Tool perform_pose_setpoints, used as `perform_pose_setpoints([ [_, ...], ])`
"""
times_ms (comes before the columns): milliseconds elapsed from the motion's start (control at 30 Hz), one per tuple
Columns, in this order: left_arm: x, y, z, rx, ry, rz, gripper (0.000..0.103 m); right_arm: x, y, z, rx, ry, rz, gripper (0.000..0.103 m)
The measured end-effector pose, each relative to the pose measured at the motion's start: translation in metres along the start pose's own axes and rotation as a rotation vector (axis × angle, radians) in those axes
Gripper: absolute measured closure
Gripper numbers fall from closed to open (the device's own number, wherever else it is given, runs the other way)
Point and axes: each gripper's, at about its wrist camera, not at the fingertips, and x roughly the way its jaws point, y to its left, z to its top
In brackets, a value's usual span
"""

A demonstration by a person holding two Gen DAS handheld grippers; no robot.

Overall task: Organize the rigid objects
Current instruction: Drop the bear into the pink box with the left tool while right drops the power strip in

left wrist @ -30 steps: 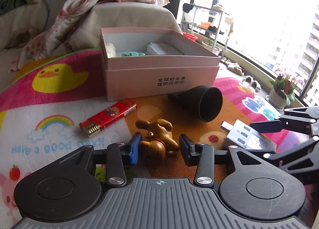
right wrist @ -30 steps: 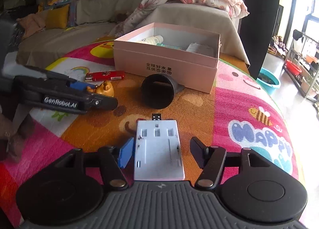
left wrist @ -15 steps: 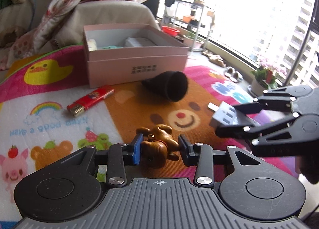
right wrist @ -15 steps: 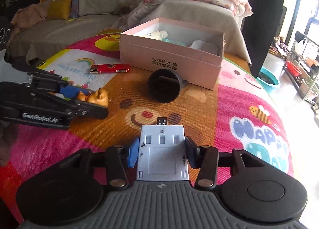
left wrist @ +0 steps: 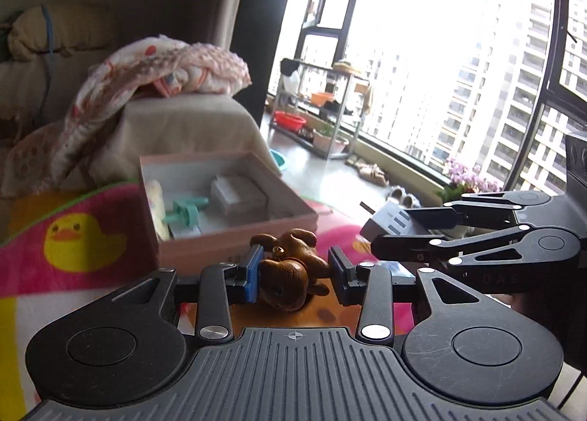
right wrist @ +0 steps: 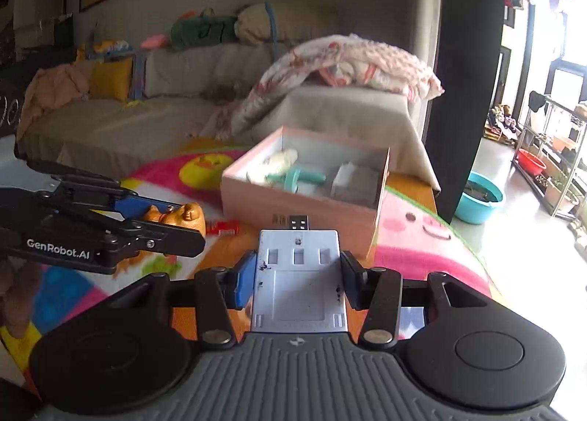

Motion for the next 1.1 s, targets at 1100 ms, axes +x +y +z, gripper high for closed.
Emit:
perform_pose_setpoints([
  [1100, 0.052, 0.114, -0.030, -0.224, 0.136, 0.161, 0.059, 0.088, -0.045, -0.061, 0.248, 0.159, -0.096, 0.017],
])
